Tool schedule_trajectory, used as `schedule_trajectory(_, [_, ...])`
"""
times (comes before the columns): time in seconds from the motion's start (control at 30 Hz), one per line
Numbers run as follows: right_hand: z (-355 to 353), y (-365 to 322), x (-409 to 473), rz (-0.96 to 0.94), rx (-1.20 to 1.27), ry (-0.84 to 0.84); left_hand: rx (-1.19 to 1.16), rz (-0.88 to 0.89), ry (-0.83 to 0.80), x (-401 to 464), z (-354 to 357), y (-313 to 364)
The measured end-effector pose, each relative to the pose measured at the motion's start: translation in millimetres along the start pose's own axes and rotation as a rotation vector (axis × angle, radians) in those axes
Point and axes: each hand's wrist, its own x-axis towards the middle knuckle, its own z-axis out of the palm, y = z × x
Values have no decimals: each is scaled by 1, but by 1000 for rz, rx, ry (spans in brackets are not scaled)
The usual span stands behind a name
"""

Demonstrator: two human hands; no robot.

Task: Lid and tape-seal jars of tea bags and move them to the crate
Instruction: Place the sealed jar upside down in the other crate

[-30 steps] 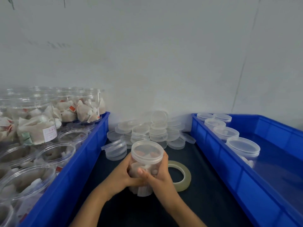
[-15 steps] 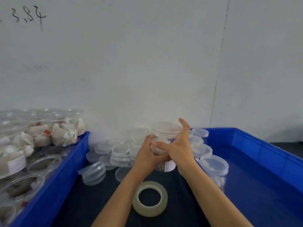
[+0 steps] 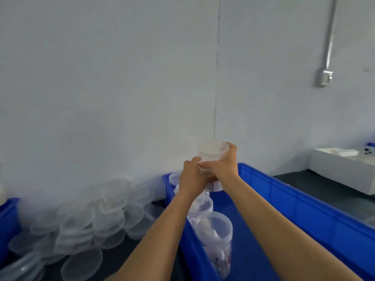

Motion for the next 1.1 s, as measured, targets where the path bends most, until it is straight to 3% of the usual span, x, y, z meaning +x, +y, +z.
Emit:
schedule_trajectory(0.07, [0, 12, 15, 16, 2, 23, 105, 34, -7, 14, 13, -1])
schedule_trajectory(0.2, [5, 43, 38, 57, -53, 35, -70, 41, -117, 24, 23, -18])
schedule_trajectory(0.4, [18, 86, 49, 223, -132, -49, 393, 82, -325, 31, 28, -41])
schedule_trajectory(0.53, [22, 101, 51, 311, -201, -90, 573, 114, -373, 34, 32, -46])
schedule_trajectory(0.7, [19, 110, 52, 462, -115, -136, 630, 121, -365, 35, 44, -52])
schedule_trajectory(0.87, [18, 115, 49, 399, -348, -243, 648, 108, -370, 32, 47, -55])
schedule_trajectory(1.1, [3, 105, 46, 492, -327, -365, 668, 85, -417, 25, 44, -44])
